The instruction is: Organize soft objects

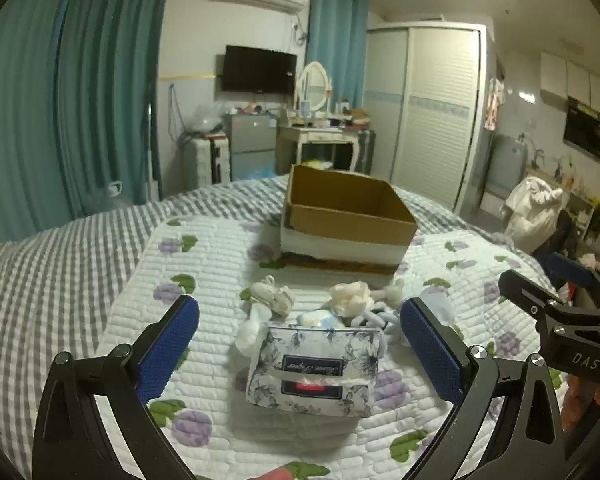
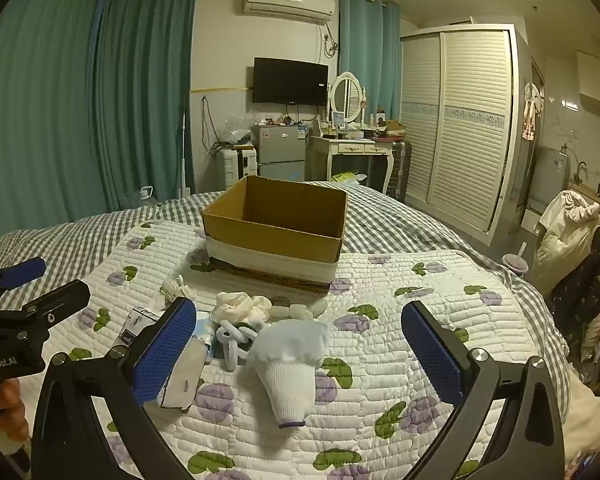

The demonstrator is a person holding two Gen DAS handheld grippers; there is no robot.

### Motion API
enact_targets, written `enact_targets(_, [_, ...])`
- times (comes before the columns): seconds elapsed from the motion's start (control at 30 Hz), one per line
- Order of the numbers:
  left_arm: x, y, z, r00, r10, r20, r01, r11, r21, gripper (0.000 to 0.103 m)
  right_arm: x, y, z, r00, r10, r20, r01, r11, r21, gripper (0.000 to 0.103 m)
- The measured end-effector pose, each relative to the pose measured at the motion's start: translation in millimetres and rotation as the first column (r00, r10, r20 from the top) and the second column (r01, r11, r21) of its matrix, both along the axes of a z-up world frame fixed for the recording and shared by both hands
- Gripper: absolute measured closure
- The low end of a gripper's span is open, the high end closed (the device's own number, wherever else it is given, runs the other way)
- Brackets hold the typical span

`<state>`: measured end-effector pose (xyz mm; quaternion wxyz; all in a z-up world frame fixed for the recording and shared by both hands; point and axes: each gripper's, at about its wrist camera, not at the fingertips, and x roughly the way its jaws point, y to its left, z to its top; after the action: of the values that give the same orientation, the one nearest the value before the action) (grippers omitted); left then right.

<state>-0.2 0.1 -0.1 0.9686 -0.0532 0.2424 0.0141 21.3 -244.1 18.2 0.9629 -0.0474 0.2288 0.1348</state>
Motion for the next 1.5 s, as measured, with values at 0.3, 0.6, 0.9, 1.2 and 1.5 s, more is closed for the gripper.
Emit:
enact_targets(0.3, [-4.2,4.0,0.2,1.000,0.005,-0.004,-0.005,1.000,0.003,0.000,1.2,0.9,-2.5,1.000,0.005,-0.014,-0.005,1.000,-0.002,0.000])
enact_targets(0.6, [0.1,2.8,-5.7,1.000,0.010,-0.007,-0.009,1.000,0.022,0.000,0.1,1.9,-1.3,1.000,0.005,-0.008,-0.005,1.000,0.000,0.000])
enact_targets(0.9, [-0.3,0.5,-4.3,1.000,0.008,-0.019,-0.007,1.000,0.026,0.000,-1.1,2.5,-4.6,1.000,0.007,-0.011,-0.007,1.000,-0.004,0.000])
enact_targets(1.2, [3.3,-0.2,-7.2,1.000,0.002,-0.030,-0.001,1.000,0.024,0.000,-1.9,4.3,-5.4,1.000,0.012,-0.010,-0.012,1.000,-0.005,0.000])
enact_targets(1.5, [3.1,0.0,-7.7,1.000,0.006,-0.031,-0.005,1.000,0.022,0.000,-1.1,7.2,-8.0,1.000,0.016,-0.013,-0.016,1.000,-0.008,0.000])
